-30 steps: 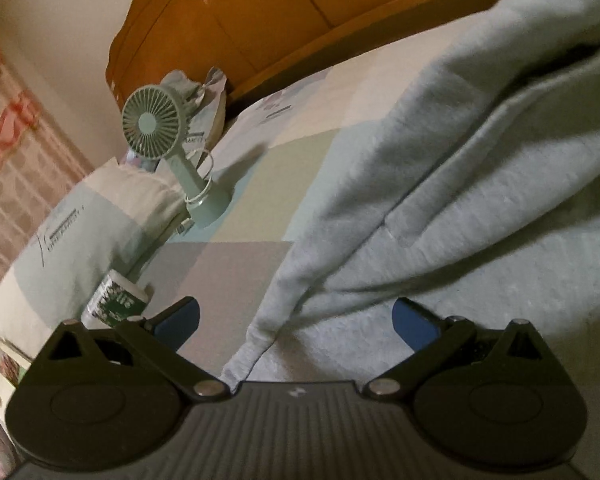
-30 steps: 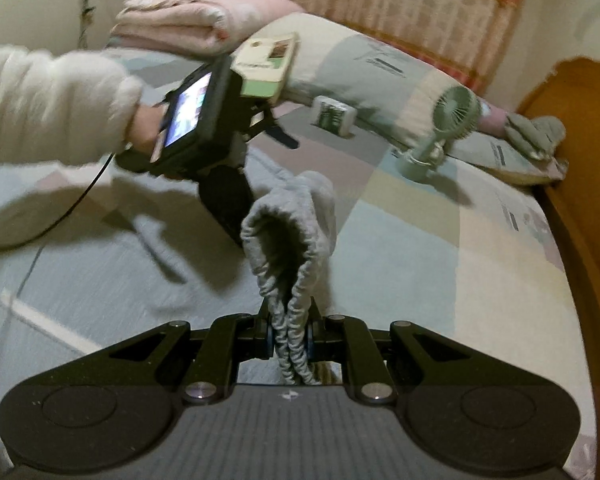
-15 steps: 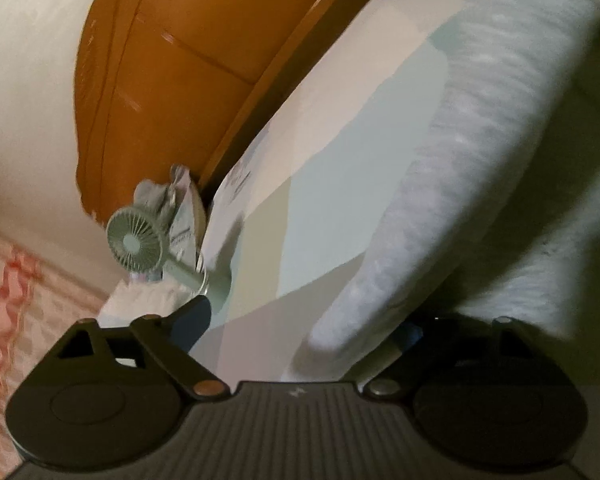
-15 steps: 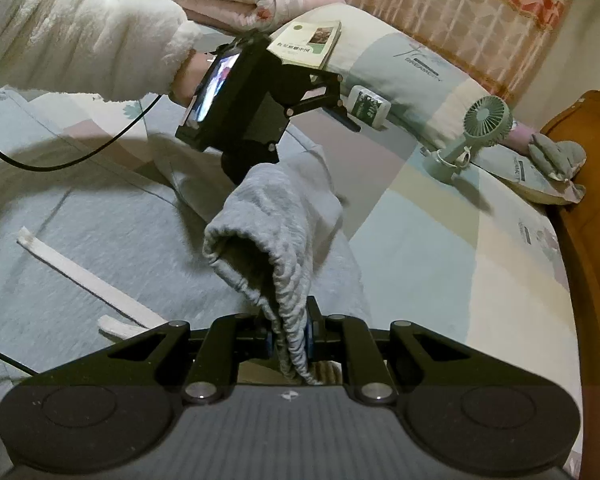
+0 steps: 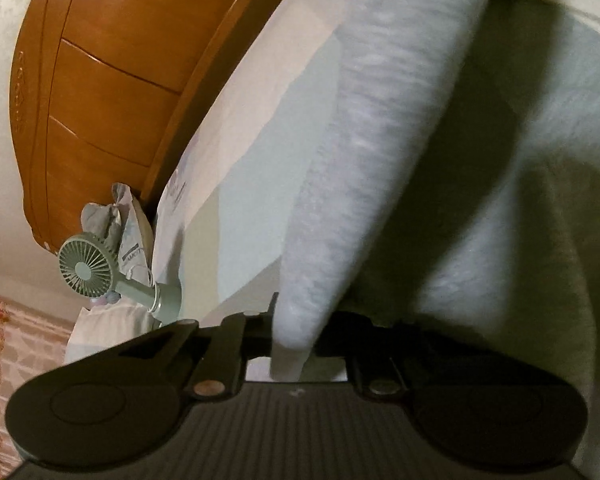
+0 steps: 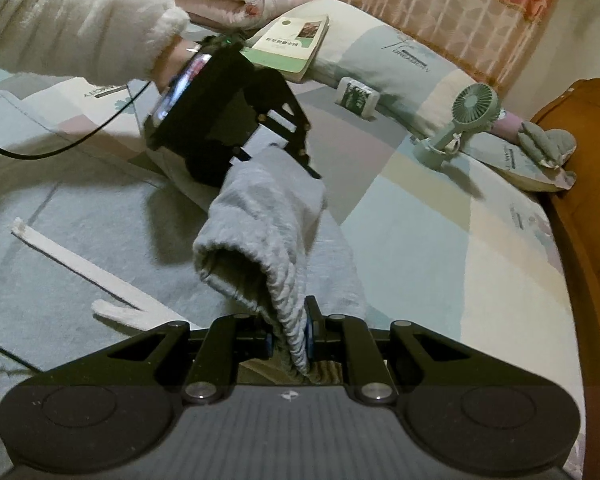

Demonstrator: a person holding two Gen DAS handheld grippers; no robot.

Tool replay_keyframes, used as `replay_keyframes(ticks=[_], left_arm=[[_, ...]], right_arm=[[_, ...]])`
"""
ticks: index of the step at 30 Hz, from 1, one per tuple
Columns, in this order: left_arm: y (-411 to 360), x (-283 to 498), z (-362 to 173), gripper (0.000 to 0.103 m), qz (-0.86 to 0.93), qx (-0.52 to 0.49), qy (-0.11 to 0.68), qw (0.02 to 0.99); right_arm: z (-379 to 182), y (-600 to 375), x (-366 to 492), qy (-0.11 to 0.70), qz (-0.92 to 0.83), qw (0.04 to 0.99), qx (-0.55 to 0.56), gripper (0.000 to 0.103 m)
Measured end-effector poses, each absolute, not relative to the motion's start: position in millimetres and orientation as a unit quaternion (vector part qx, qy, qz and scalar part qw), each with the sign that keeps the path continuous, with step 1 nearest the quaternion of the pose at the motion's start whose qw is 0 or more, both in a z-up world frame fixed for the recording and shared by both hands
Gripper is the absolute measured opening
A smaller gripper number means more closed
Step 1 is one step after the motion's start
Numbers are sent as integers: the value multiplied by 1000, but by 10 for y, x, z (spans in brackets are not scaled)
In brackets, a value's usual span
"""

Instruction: Fold clothes

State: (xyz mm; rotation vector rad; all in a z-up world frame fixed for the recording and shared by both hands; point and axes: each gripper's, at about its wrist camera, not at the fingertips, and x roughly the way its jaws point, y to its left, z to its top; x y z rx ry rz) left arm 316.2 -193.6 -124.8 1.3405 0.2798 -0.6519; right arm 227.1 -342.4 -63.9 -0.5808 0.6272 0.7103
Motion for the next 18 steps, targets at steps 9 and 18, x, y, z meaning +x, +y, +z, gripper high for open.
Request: replay_keyframes(ticks=[9,18], left_arm=[[-1920,2704,-853,8,-277,619,114,726],[-2061,2004,-664,8,-288,638,107,706]], right_arm=[[-437,-3647,2252,286,310,876,-233,18],[-246,-3987,2150,281,299,893,-183,22]])
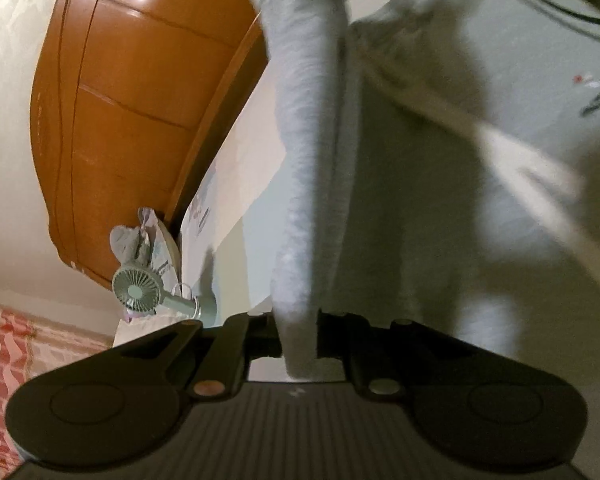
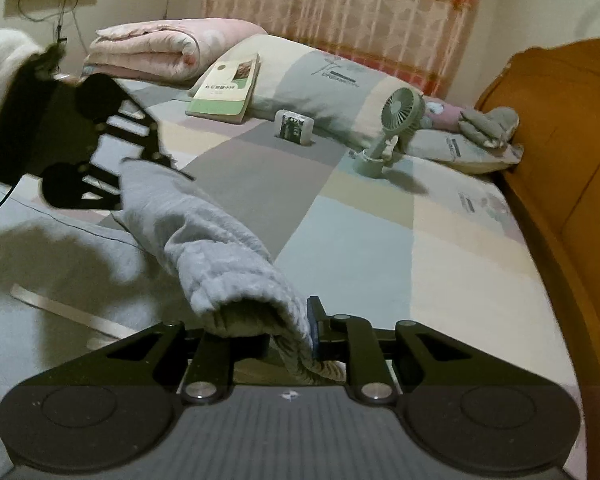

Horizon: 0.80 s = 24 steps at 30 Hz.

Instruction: Fold clothes

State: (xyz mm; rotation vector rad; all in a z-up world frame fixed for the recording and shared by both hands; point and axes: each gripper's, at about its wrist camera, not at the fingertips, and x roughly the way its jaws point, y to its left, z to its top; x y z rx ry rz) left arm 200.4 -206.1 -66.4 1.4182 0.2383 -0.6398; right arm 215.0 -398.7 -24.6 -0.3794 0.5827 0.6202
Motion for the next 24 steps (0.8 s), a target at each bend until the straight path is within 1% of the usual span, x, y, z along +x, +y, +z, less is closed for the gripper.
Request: replay_keyframes(ticks=[6,13,16,18,19,20,22,24], left_arm=[[-2160,1663,-740,8,-306,644,114,691],[-2301,1546,-1071,8,-329,650,139,671],[-2340,1525,-1201,8,-335,649,150,667],[-2356,1544,-1259,8,-338,641,161,670],[-2361,1558,-1281,8,-338,638,165,672],[-2364,1571,-1302,10,-338,635,166,674],[-2358,1591,-1300,12,-338,630,170,679],[-2359,1598,-1294,16,-336,625,170,684]], right_arm=[[-275,-4105,2058,296,308,884,-189,24],[-504,-4072,1983,332,306,864,-221,26],[-619,-4065,1956,347,300,858,-229,30],[-685,-4047,1921,355,287,856,-243,38],[-715,-4029,1890,358,278,854,-255,48],[-739,-4016,1844,361,269,851,-270,62],[-780,-4000,1737,365,250,845,-300,70],[-739,-4028,1631,373,234,846,-300,70]])
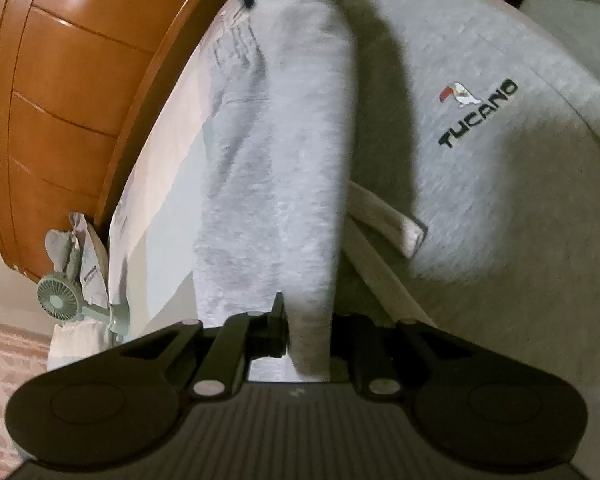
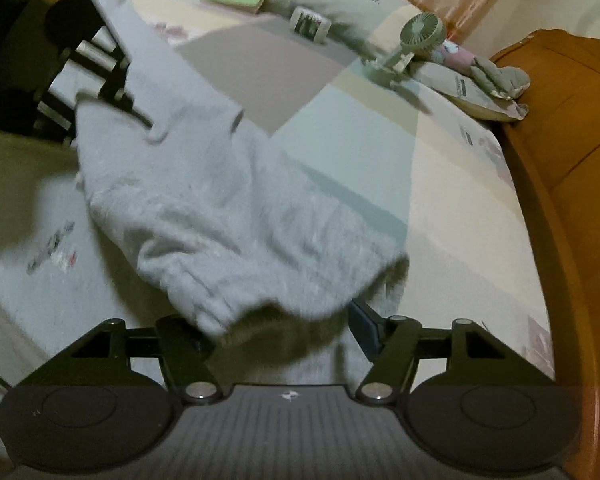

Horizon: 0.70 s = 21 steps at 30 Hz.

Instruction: Fold clothes

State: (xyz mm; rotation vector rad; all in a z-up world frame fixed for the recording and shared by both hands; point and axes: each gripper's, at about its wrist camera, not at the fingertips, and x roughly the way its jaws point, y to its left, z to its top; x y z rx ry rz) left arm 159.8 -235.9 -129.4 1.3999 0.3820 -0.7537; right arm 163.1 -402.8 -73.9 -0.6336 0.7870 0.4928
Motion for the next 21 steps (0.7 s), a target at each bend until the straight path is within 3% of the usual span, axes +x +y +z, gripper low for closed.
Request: replay_keyframes(ticks=[3,8,13,17,21], left_arm=[[-2374,1618,-1306,16,-331,621,165,691],[-2350,1583,-1335,21,-318,617,150,704],[-2349,1513,-1309,26,-316,601,143,720],[-2362,1605,-1275,28,-320,587,143,730],[-2341,1624,-1169,28,-328,563,144,745]], right_arm=[[-645,-4089,1473,387,211,850,-290,71],[-356,-4179,1220,402,168,877,-204,80],[-229,-4363,1046,396,189,896,70,90],[-543,-4392,1017,389,222,850,277,91],[-951,-4261,1076,393,221,798,399,91]])
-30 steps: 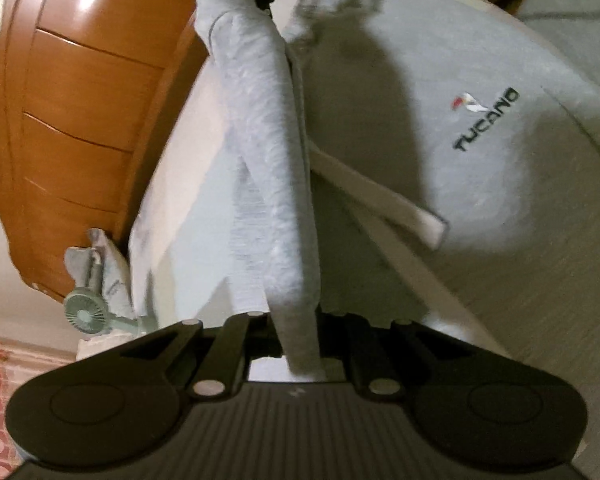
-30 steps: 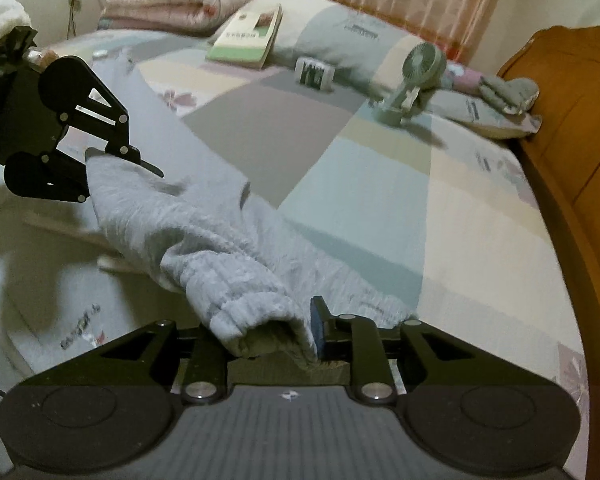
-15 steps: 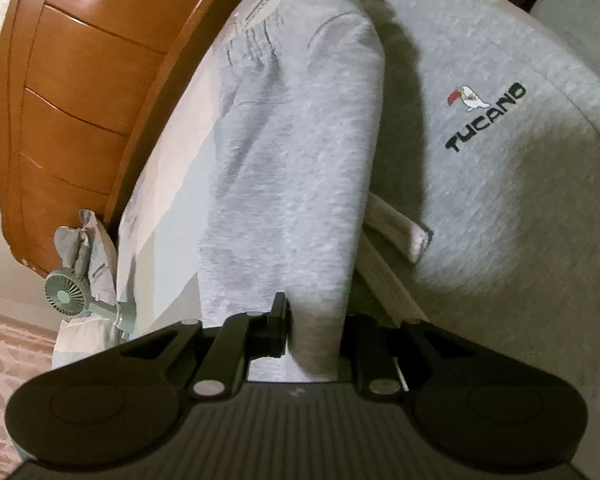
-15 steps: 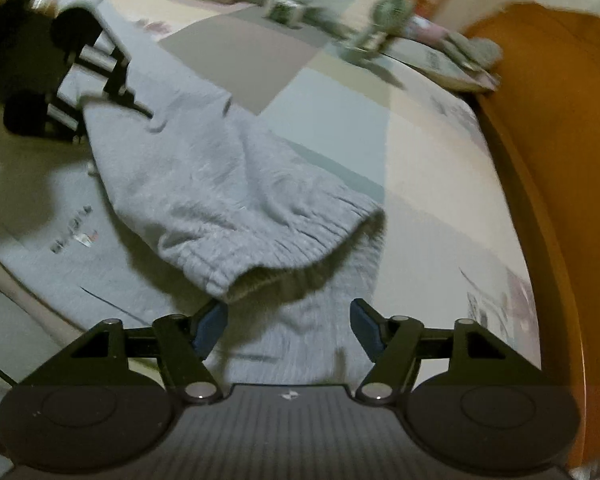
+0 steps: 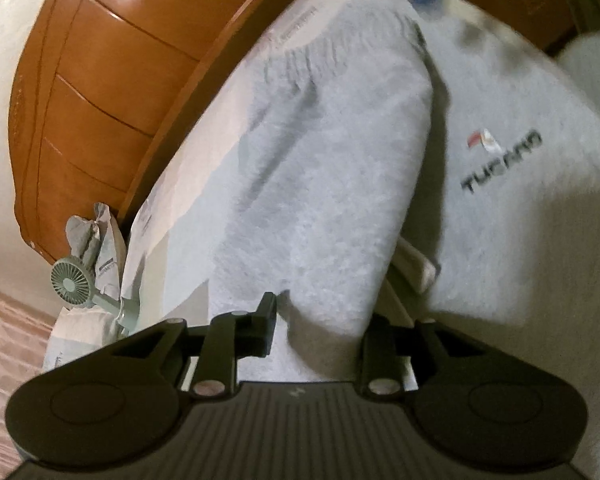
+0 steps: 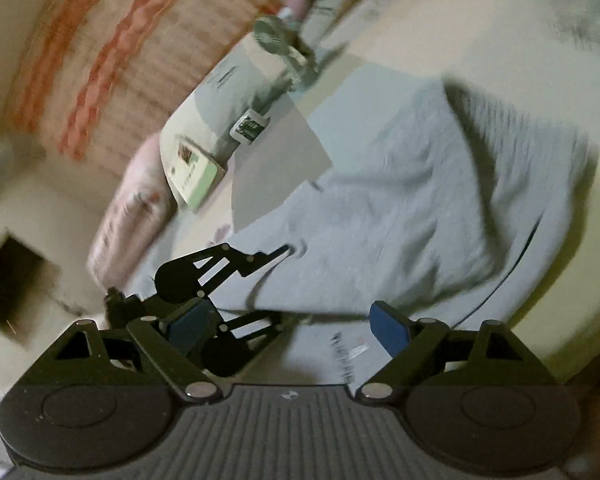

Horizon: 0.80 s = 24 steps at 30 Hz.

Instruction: Fold clothes

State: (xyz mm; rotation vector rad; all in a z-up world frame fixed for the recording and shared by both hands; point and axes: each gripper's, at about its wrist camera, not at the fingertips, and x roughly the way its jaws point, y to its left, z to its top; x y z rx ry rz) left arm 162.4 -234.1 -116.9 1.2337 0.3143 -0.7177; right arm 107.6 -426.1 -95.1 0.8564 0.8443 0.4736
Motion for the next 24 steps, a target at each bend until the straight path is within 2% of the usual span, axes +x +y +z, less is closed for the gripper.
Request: replay_keyframes(ticks=[6,16,21,22,24], left_arm=[[-2282,1613,-1102,28,-334,549,138,754],[-2243,1656,-1152,28,-349,528,147,760],[-2221,1542,-1270,30,-344,549,125,751],[-2204,1519,-1282,33,-340,553,118,751],[-2153,1473,-1302,47,-325,564,102,753]], right_arm=[[-1464,-4087,1227,391,181,736,523,91],[-1459,-4078,1265,308,86,811,489,93],[-1604,-4123,1126,266,71,818,505,84],[-1623,-4130,1091,260,65,820,505,78],[-1665,-4139,1036,254,50,827,499,66]])
